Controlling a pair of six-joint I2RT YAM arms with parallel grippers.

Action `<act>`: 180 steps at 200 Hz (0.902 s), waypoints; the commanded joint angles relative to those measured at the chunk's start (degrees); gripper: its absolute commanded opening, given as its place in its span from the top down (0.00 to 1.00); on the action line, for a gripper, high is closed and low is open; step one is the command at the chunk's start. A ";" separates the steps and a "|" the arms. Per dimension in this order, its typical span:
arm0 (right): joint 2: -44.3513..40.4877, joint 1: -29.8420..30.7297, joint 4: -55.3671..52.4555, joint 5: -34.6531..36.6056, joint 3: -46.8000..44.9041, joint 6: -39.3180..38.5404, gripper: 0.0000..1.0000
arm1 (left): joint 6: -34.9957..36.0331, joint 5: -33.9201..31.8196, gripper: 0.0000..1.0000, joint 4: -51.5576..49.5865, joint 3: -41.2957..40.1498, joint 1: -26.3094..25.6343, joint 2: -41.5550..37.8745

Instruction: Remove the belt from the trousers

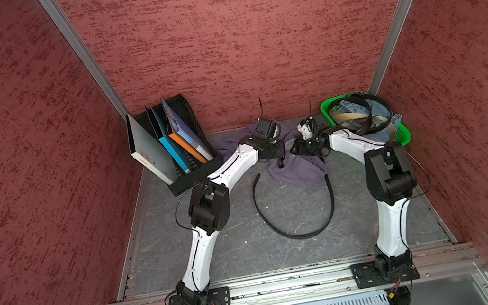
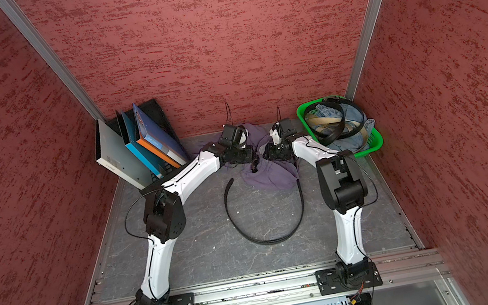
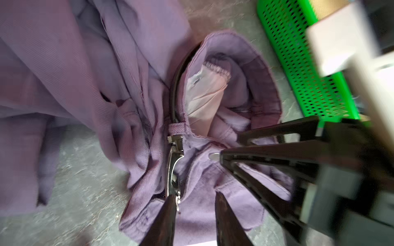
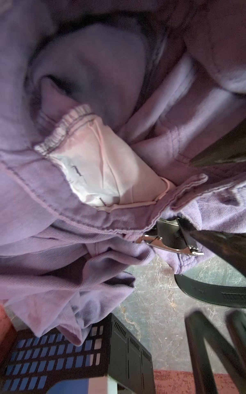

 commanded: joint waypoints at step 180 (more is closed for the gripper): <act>0.99 -0.86 -0.23 -5.63 1.33 -0.58 0.57 | 1.40 1.57 0.71 -4.72 8.26 0.07 11.90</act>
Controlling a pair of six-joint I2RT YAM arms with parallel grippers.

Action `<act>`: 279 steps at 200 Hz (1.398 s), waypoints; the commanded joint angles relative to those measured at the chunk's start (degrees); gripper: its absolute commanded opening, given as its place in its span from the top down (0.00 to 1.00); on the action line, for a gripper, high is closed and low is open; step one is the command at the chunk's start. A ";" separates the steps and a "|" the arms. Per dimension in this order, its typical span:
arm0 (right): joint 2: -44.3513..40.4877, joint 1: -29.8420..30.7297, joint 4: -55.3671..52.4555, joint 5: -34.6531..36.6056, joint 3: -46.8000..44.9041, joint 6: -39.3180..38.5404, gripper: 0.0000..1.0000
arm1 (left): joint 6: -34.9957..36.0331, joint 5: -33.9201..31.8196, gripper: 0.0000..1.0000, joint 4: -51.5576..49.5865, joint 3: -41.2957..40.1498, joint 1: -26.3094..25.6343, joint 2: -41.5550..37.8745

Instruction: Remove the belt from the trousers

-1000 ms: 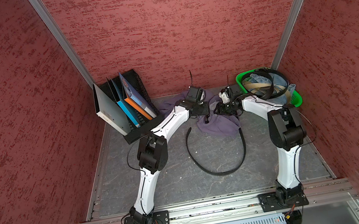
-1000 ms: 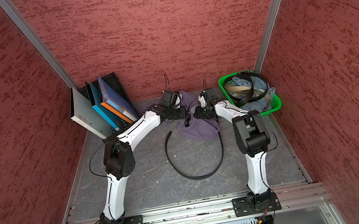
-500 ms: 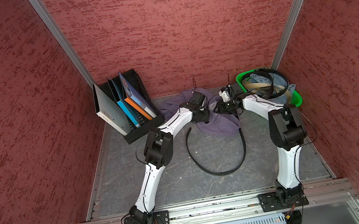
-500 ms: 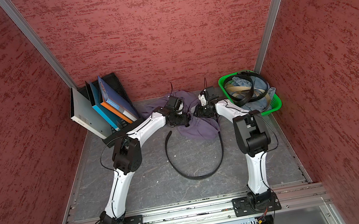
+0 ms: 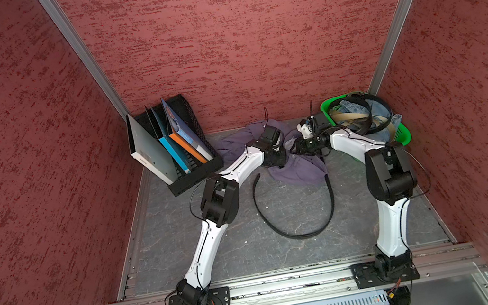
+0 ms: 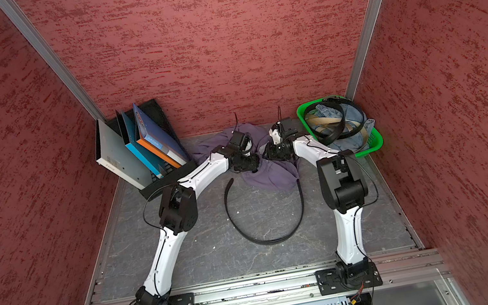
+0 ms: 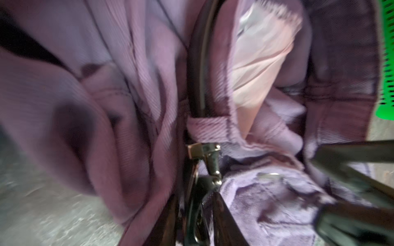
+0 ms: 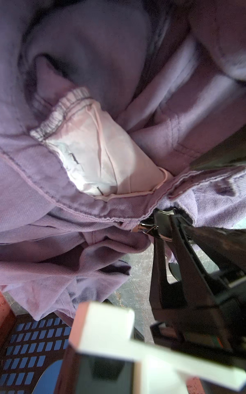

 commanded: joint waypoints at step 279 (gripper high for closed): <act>-5.81 4.02 12.05 4.80 1.80 6.77 1.00 | 1.08 8.76 1.00 -17.36 5.60 -2.88 -16.03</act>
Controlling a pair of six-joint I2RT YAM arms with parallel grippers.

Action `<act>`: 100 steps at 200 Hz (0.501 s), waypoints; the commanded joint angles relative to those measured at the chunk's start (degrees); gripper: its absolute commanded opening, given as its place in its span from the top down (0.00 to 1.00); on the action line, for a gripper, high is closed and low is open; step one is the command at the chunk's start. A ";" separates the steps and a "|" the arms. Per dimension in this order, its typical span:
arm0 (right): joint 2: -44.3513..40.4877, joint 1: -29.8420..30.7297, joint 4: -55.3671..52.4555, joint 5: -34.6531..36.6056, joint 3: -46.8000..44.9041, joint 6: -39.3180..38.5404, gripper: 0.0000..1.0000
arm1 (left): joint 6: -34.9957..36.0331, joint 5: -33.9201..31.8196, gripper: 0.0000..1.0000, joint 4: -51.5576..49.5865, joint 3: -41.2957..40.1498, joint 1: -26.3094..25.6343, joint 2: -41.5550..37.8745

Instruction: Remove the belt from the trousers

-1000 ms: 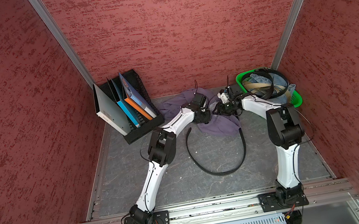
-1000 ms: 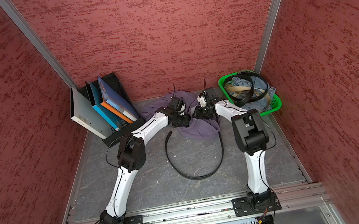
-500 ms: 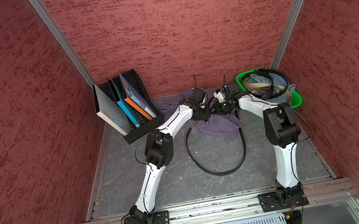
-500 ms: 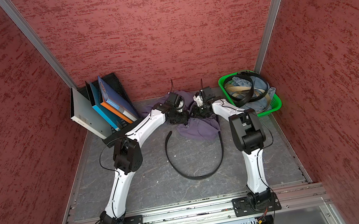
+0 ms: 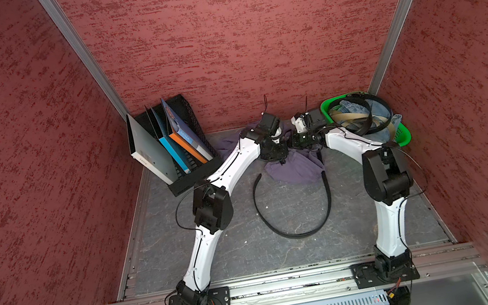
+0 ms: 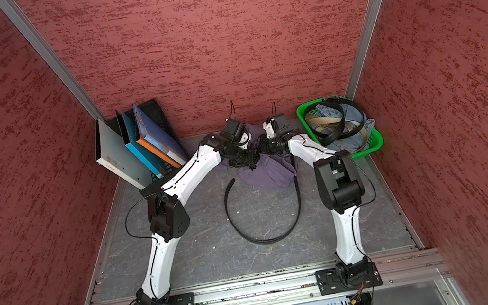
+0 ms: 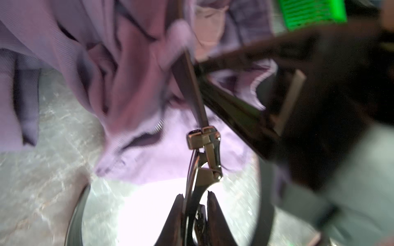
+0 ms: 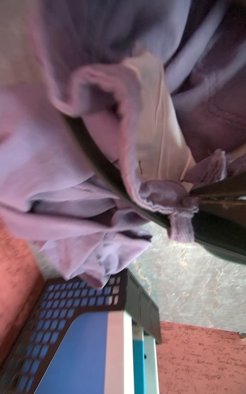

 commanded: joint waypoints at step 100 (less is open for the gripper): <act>-10.94 -1.43 1.41 22.23 5.24 -1.23 1.00 | 1.95 2.94 1.00 -20.99 4.62 -2.32 -19.89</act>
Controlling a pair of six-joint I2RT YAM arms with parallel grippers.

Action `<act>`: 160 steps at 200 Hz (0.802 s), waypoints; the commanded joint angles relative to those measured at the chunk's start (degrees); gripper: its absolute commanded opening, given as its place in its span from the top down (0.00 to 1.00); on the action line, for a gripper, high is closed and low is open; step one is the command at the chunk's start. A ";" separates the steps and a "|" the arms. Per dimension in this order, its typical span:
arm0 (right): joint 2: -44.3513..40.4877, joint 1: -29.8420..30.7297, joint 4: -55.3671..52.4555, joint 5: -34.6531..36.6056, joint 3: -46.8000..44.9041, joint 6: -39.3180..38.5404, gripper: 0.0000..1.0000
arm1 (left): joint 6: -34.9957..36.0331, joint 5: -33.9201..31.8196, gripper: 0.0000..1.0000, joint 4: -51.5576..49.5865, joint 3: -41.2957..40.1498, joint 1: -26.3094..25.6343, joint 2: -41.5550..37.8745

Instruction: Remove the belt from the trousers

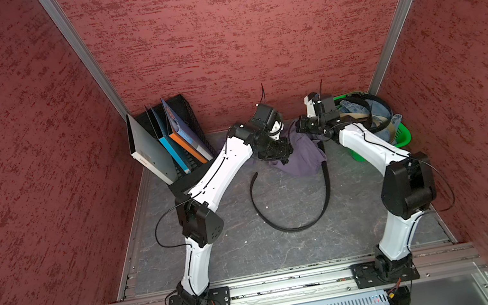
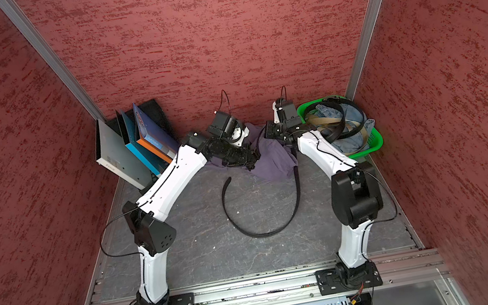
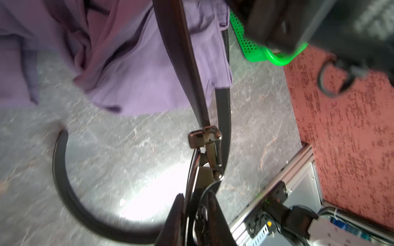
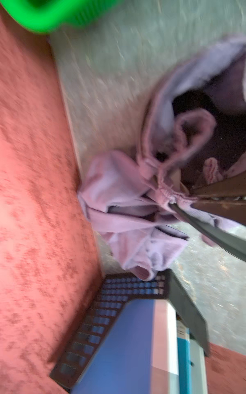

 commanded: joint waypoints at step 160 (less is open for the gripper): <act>12.00 -2.05 -22.15 28.64 19.25 2.93 1.00 | -20.07 -58.15 1.00 -33.68 4.13 9.38 -48.72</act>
